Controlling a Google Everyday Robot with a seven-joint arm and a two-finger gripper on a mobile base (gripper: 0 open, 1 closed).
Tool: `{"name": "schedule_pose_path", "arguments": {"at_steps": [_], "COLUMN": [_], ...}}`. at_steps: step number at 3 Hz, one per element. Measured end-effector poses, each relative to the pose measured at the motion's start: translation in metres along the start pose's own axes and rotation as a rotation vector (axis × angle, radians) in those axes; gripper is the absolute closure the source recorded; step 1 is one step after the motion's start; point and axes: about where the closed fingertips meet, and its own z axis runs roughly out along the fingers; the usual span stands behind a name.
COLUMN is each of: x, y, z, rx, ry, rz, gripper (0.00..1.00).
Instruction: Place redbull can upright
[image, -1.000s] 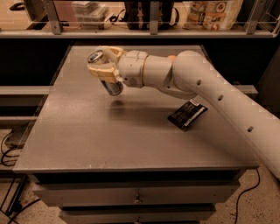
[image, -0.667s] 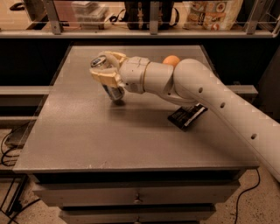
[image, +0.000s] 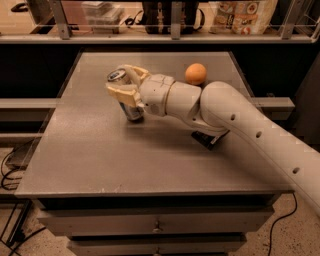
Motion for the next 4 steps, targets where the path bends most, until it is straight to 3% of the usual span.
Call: {"name": "schedule_pose_path", "arguments": {"at_steps": [1,4], "x": [0.001,-0.013], "y": [0.003,0.002], "z": [-0.009,-0.037], "rx": [0.026,0.09], "ry": [-0.002,0.042], "rz": [0.0,-0.018], "gripper": [0.81,0.12]}}
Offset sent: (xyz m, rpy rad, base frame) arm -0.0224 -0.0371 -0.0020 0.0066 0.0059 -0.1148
